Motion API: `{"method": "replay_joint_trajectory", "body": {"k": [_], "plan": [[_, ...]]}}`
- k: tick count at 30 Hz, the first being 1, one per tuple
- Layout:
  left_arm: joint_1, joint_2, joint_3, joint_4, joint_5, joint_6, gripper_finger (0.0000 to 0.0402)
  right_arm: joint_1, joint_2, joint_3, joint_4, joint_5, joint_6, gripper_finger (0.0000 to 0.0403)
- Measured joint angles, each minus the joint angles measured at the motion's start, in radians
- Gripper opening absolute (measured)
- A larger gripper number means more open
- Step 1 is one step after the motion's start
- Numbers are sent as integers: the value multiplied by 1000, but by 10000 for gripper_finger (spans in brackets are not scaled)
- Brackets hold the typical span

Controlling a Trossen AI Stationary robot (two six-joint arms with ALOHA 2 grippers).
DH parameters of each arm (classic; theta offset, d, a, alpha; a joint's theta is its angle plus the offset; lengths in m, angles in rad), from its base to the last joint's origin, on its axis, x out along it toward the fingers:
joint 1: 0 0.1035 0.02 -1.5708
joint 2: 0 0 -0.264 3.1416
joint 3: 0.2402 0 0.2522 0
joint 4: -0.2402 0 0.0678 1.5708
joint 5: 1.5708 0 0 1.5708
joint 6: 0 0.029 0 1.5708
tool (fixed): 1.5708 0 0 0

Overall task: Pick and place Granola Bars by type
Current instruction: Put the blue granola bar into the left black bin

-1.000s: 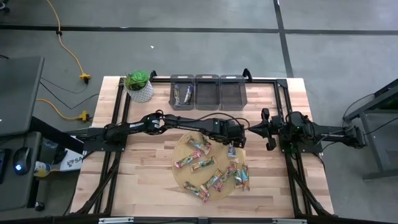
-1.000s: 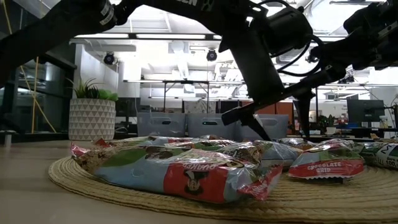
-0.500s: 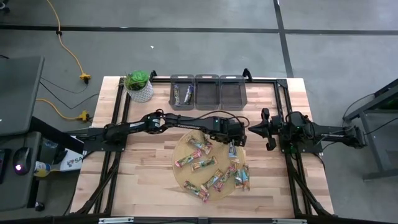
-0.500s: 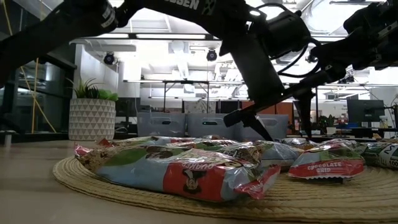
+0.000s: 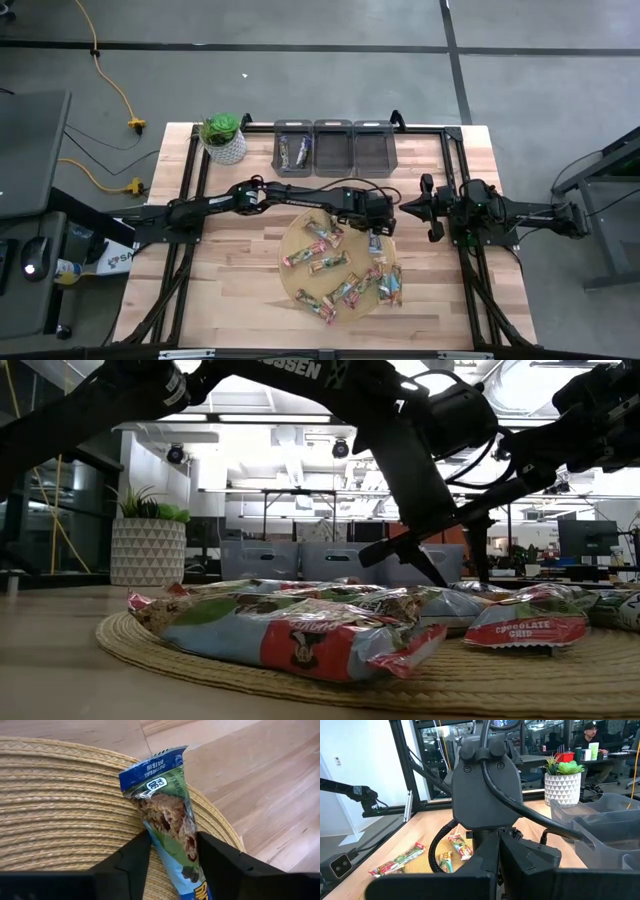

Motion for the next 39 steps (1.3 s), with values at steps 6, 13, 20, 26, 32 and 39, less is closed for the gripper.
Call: {"method": "replay_joint_trajectory", "body": {"k": [6, 13, 20, 26, 32, 39], "plan": [[0, 0, 0, 0, 3, 0, 144, 0, 0, 0, 0, 0, 0, 0], [0, -7, -2, 5, 2, 0, 125, 0, 0, 0, 0, 0, 0, 0], [3, -17, -5, 28, 2, 10, 107, 0, 0, 0, 0, 0, 0, 0], [4, -17, -5, 38, 21, 27, 94, 0, 0, 0, 0, 0, 0, 0], [4, -23, -5, 47, 30, 33, 91, 0, 0, 0, 0, 0, 0, 0], [4, -75, -1, 34, -16, 73, 91, 0, 0, 0, 0, 0, 0, 0]]}}
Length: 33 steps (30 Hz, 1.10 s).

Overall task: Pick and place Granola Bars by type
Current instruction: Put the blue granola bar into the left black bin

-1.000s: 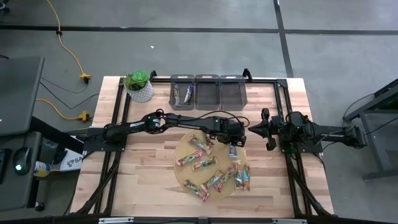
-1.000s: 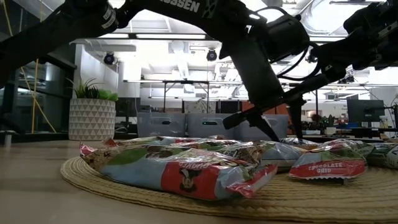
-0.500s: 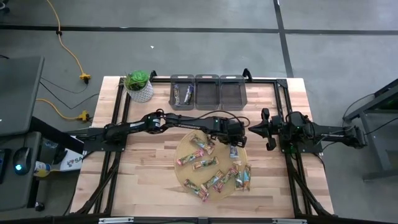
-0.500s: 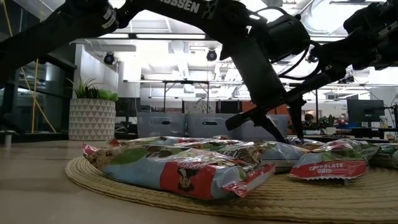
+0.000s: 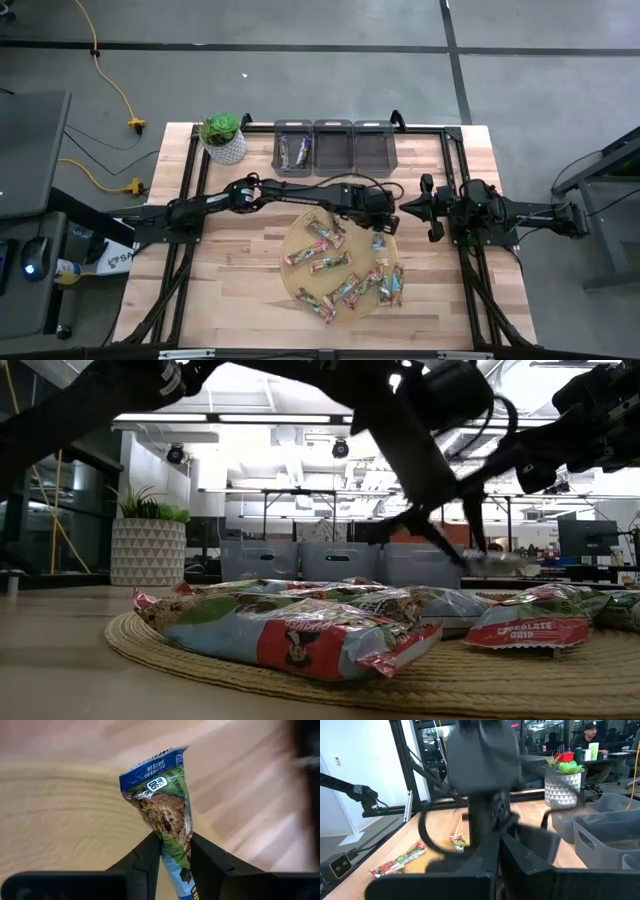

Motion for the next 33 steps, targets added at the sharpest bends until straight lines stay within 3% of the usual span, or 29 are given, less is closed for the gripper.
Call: {"method": "replay_joint_trajectory", "body": {"k": [6, 19, 33], "plan": [[0, -73, 0, -131, -51, 44, 91, 0, 1, 0, 1, 0, 0, 0], [-13, -322, -1, -388, -299, 159, 91, 0, 14, 0, -1, 0, 0, 0], [-112, -622, 1, -453, -629, 253, 91, 0, 25, 0, 2, 0, 0, 0]]}}
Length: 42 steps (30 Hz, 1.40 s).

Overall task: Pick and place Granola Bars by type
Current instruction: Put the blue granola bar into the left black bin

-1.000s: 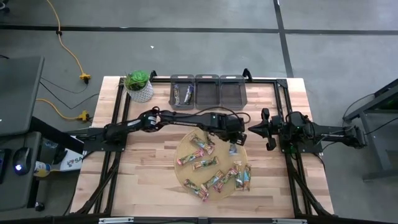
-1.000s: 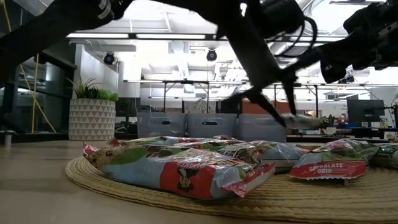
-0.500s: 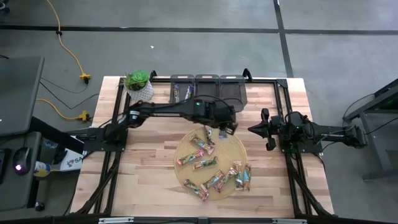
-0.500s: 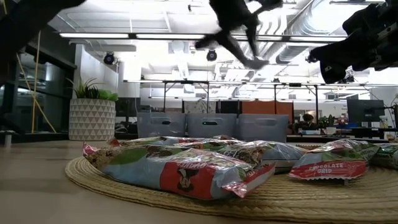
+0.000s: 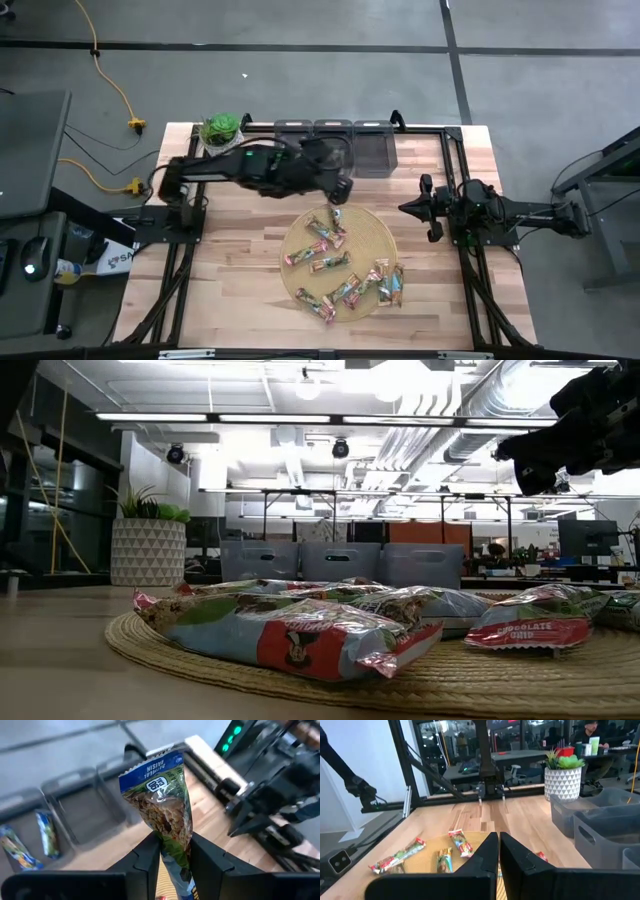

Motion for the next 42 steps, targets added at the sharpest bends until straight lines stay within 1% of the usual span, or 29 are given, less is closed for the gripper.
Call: {"method": "replay_joint_trajectory", "body": {"k": [6, 8, 12, 18, 23, 28, 30, 32, 34, 35, 37, 40, 42], "plan": [[-51, -82, 0, 54, -88, 117, 92, 0, 1, 0, -4, 0, 0, 0], [-66, -107, 0, 68, -102, 154, 92, 0, 2, 0, -2, 0, 0, 0], [-83, -144, 0, 148, -104, 252, 92, 0, 4, 0, 1, 0, 0, 0], [-115, -168, 0, 325, -92, 431, 92, 0, 9, 0, -4, 0, 0, 0], [-110, -171, 0, 366, -48, 515, 92, 0, 8, 0, 1, 0, 0, 0], [-110, -176, 0, 369, -105, 563, 92, 0, 9, 0, -3, 0, 0, 0], [-110, -186, 0, 398, -137, 592, 91, 0, 8, 0, -2, 0, 0, 0], [-98, -208, -1, 405, -157, 629, 92, 0, 8, 0, -2, 0, 0, 0], [-72, -233, 1, 419, -155, 643, 92, 0, 8, 0, -2, 0, 0, 0], [-56, -248, 0, 400, -148, 647, 92, 0, 9, 0, -2, 0, 0, 0], [-10, -261, 2, 407, -115, 659, 91, 0, 8, 0, -2, 0, 0, 0], [76, -281, 0, 360, -50, 669, 91, 0, 10, 0, -2, 0, 0, 0], [147, -288, 1, 311, -5, 646, 91, 0, 9, 0, -2, 0, 0, 0]]}}
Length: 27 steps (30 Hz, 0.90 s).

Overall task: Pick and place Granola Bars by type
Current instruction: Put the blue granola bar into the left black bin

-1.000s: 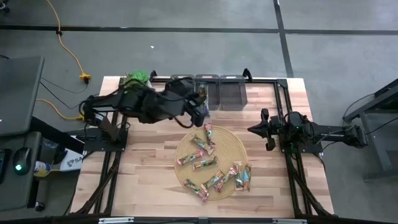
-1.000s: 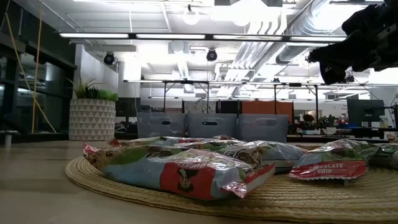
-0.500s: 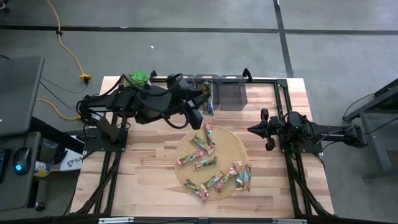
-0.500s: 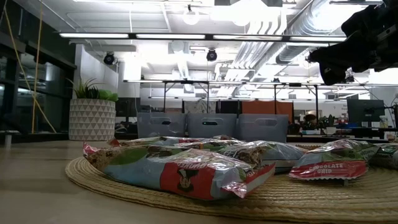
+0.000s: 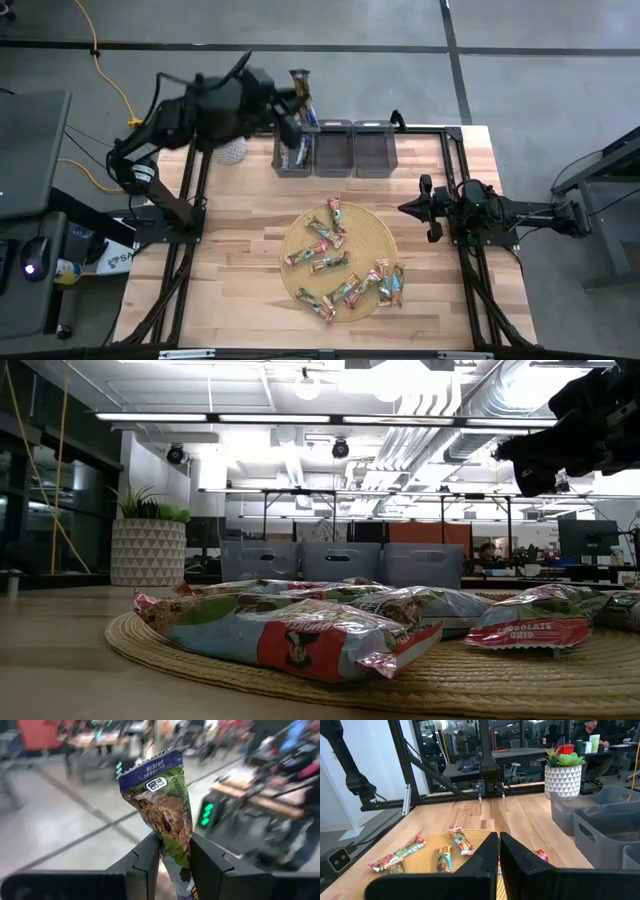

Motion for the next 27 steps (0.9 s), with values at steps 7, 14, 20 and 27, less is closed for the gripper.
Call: {"method": "replay_joint_trajectory", "body": {"k": [7, 14, 20, 27], "plan": [[280, 2, -46, -144, 219, -74, 91, 0, 0, 0, 0, 0, 0, 0], [506, 4, -276, -129, 451, -124, 91, 0, 0, 0, 0, 0, 0, 0], [622, 5, -590, 54, 663, -186, 91, 0, 0, 0, 0, 0, 0, 0], [655, 5, -880, 279, 688, -267, 91, 0, 0, 0, 0, 0, 0, 0]]}}
